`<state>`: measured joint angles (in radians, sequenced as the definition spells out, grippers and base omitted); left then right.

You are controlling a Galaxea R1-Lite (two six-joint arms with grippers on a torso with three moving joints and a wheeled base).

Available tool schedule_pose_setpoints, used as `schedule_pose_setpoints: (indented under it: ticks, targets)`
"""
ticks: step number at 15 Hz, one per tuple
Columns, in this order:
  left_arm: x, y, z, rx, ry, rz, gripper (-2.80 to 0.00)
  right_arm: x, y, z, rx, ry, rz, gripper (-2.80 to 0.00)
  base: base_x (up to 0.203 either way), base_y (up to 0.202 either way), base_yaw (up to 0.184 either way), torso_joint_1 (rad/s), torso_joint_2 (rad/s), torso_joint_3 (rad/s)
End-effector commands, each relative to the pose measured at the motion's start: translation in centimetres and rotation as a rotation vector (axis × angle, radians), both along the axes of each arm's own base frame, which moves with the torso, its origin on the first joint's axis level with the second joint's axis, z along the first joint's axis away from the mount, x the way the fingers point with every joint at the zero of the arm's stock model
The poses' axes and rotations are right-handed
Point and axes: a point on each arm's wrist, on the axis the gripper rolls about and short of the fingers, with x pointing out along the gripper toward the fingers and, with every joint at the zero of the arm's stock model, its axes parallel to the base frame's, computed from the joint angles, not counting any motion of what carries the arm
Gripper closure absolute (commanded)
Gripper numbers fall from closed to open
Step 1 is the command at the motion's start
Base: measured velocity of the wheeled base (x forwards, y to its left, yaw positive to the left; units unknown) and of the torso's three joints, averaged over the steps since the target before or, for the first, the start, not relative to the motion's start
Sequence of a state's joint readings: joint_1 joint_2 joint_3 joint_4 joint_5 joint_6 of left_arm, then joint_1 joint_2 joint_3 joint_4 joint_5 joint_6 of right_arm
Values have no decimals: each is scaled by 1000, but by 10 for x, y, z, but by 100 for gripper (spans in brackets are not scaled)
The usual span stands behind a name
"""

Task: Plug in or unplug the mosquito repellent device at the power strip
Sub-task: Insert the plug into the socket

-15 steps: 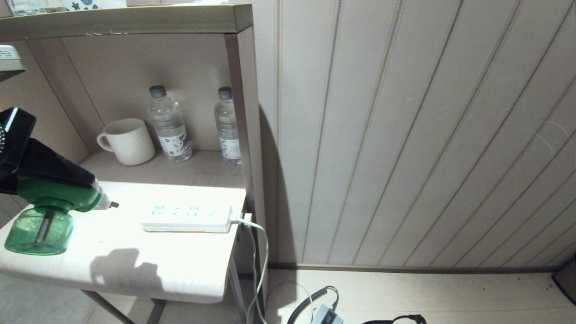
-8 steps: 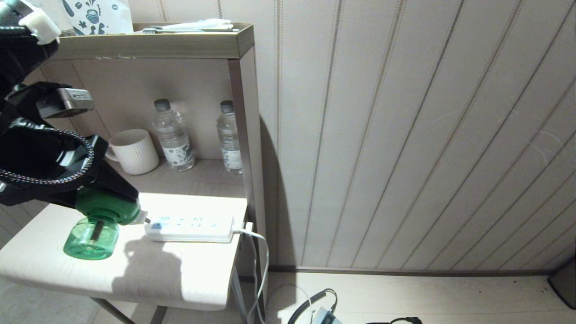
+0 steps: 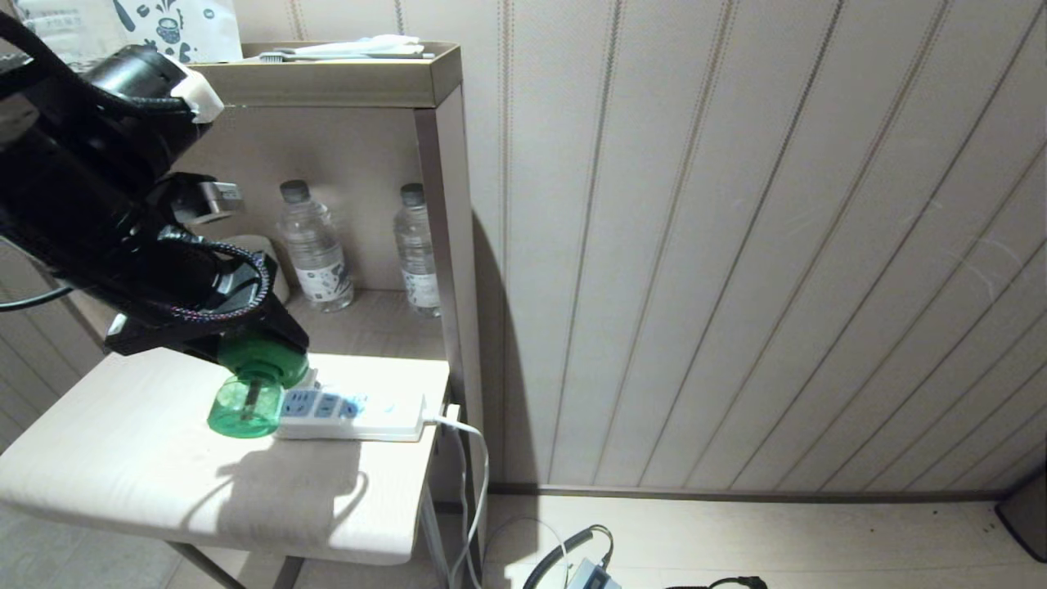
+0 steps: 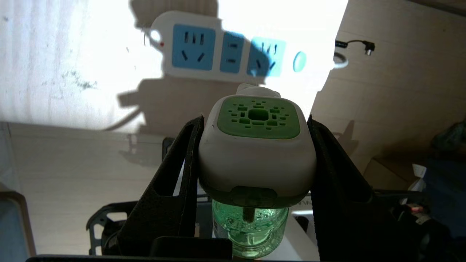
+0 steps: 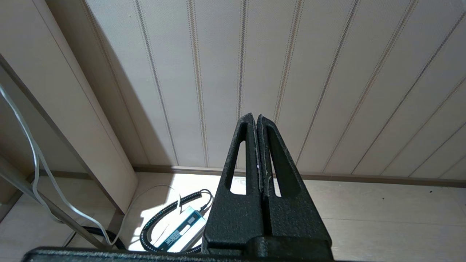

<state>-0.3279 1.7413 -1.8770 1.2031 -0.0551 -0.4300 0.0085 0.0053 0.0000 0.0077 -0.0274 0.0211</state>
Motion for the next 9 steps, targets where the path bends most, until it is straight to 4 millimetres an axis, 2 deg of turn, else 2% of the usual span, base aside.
schedule_pose_setpoints:
  ticks: [1, 9]
  targets:
    - [22, -9, -14, 9, 18, -3, 0, 0, 0, 0, 0, 1, 0, 0, 0, 0, 0, 0, 0, 0]
    - [47, -17, -29, 52, -26, 13, 0, 0, 0, 0, 0, 1, 0, 0, 0, 0, 0, 0, 0, 0]
